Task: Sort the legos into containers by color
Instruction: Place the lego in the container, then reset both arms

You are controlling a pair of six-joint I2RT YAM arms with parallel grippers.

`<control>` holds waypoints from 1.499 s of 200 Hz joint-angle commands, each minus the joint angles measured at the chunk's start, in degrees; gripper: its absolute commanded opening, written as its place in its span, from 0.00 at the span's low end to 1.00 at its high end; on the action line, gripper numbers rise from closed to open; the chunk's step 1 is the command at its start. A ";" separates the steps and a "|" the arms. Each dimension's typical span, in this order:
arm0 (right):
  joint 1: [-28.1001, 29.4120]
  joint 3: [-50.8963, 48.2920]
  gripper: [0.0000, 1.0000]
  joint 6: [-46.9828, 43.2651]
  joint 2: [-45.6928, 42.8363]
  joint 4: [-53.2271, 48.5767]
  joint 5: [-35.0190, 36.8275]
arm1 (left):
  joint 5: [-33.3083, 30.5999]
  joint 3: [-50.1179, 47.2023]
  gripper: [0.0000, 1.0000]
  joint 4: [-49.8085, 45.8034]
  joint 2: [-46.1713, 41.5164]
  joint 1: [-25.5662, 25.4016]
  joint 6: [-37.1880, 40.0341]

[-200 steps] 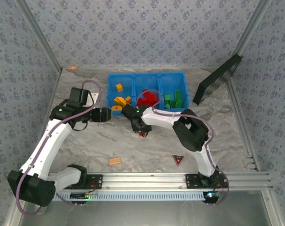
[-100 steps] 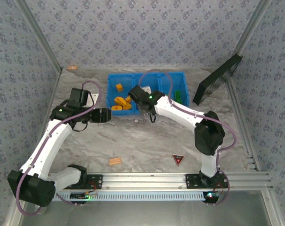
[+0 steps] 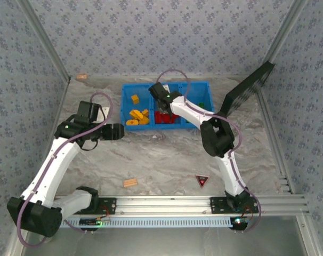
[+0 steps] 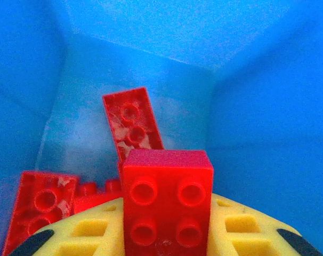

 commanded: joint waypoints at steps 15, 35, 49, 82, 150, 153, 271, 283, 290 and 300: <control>-0.16 4.80 0.36 -2.11 3.80 0.00 -2.22 | -1.75 -0.11 0.79 -0.78 -2.43 0.69 -1.90; -0.31 4.27 0.42 -1.83 2.83 0.07 -2.01 | -3.84 -0.10 0.80 -0.07 -3.63 1.12 -1.30; -0.58 3.00 0.49 -1.61 1.17 0.60 -2.04 | -5.73 0.66 0.82 0.35 -3.84 1.67 -0.49; -0.74 0.61 0.60 -2.38 -4.05 1.02 -3.20 | -9.05 2.59 0.86 2.34 -4.28 3.39 1.91; 0.92 -12.40 0.86 -8.20 -23.68 8.33 -2.70 | -19.81 4.86 1.00 9.58 -4.76 12.09 11.28; 0.98 -13.03 0.87 -8.36 -24.54 8.61 -2.80 | -20.69 4.59 1.00 10.60 -4.80 12.43 11.72; -2.10 -43.27 1.00 -9.70 -62.20 6.58 -6.33 | -22.64 -34.89 1.00 82.33 11.58 20.54 12.95; -3.62 -47.16 1.00 -8.30 -65.80 5.21 -6.30 | -21.17 -31.72 1.00 78.67 13.80 20.58 13.02; -4.78 -49.19 1.00 -7.51 -67.99 4.87 -6.37 | -20.40 -31.53 1.00 81.94 15.31 20.53 13.53; -6.14 -52.23 1.00 -6.15 -71.04 4.52 -6.33 | -19.66 -30.97 1.00 83.76 16.67 20.51 13.44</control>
